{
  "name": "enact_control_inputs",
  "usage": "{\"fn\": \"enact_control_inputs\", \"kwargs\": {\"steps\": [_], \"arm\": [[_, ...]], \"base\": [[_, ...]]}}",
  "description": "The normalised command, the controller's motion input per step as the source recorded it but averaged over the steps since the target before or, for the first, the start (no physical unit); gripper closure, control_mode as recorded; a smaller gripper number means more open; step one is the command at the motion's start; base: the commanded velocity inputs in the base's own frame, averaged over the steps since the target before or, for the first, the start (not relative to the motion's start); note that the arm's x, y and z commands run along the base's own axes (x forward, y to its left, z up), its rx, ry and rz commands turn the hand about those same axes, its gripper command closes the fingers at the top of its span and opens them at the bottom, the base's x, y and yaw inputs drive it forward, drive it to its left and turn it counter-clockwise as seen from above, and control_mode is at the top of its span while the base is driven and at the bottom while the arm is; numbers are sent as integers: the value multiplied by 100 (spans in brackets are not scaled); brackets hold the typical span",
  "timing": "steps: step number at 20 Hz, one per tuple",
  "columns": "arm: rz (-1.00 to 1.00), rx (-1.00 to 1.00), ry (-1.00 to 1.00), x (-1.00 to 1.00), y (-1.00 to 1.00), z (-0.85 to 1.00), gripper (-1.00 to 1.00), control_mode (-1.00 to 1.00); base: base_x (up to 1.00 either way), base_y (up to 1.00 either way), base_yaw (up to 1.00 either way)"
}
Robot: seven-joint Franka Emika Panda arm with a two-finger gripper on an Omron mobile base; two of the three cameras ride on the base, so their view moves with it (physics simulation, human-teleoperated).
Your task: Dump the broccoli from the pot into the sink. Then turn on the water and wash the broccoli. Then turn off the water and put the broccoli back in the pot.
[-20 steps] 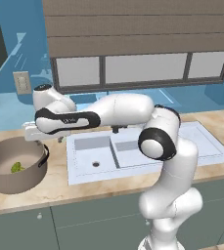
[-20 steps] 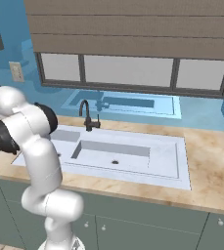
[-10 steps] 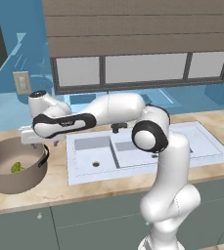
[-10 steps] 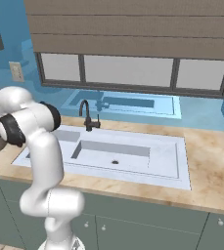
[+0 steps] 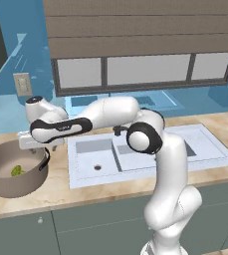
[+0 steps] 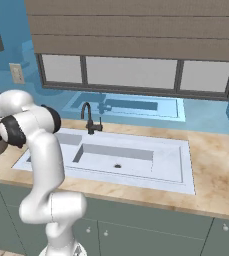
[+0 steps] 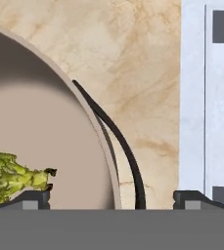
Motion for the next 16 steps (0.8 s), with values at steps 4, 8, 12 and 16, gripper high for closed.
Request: {"fn": "enact_control_inputs", "kwargs": {"steps": [4,8,12,16], "arm": [[-1,0,0,1,0,-28,-100,-100],[-1,0,0,0,0,-32,-100,-100],[-1,0,0,0,0,-33,-100,-100],[0,0,0,0,0,-39,-100,-100]], "base": [[0,0,0],[0,0,0],[0,0,0],[0,0,0]]}}
